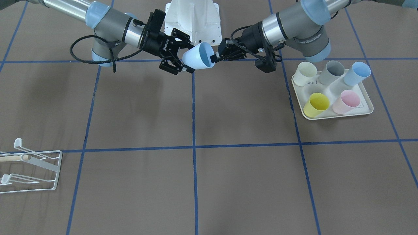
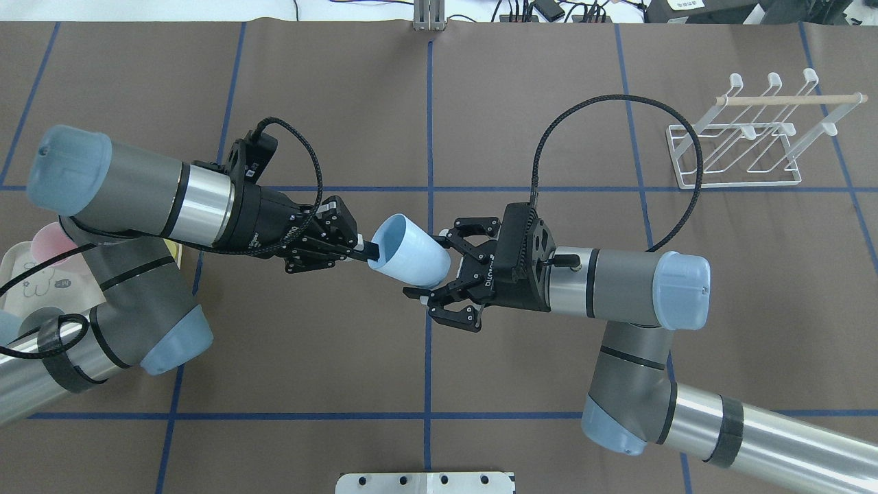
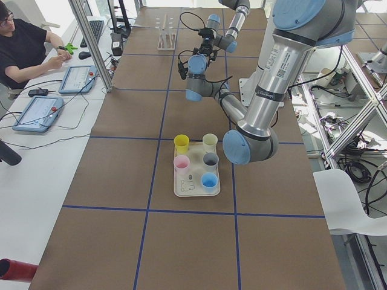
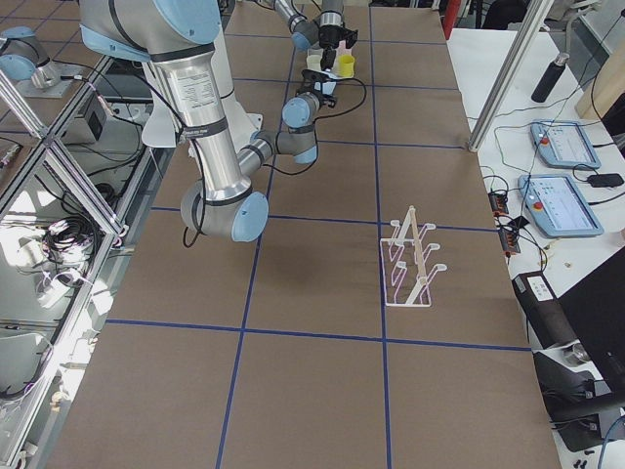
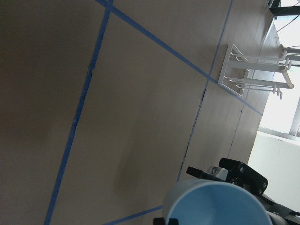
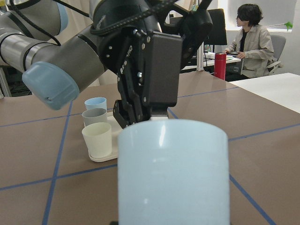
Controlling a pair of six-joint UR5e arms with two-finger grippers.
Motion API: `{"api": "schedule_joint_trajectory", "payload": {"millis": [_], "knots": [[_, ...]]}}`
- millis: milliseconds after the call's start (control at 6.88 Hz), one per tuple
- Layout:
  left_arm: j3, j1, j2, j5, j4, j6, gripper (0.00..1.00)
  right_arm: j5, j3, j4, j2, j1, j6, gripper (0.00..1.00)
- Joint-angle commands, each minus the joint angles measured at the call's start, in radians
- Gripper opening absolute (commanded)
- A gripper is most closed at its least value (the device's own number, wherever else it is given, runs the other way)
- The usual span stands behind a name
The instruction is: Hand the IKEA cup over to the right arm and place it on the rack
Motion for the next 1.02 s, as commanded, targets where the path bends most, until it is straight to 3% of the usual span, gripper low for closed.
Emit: {"api": "schedule_joint_trajectory", "payload": {"millis": [0, 145, 291, 581, 872], "knots": [[-0.002, 0.0, 0.0, -0.001, -0.002, 0.002, 0.0, -0.002, 0.006, 0.0, 0.0, 0.002, 0.002, 0.3], [-0.002, 0.0, 0.001, -0.003, -0.002, 0.004, 0.35, -0.002, 0.013, 0.0, -0.002, 0.002, 0.002, 0.28], [-0.009, 0.0, 0.0, 0.0, 0.004, 0.004, 0.99, -0.002, 0.011, 0.0, -0.002, 0.002, 0.002, 0.28], [-0.014, -0.03, 0.004, -0.013, 0.007, 0.004, 1.0, -0.002, 0.011, -0.003, -0.009, 0.006, 0.002, 0.28], [0.0, -0.124, 0.018, -0.099, 0.017, 0.013, 1.0, 0.008, 0.014, -0.062, -0.029, 0.058, -0.002, 0.28]]}}
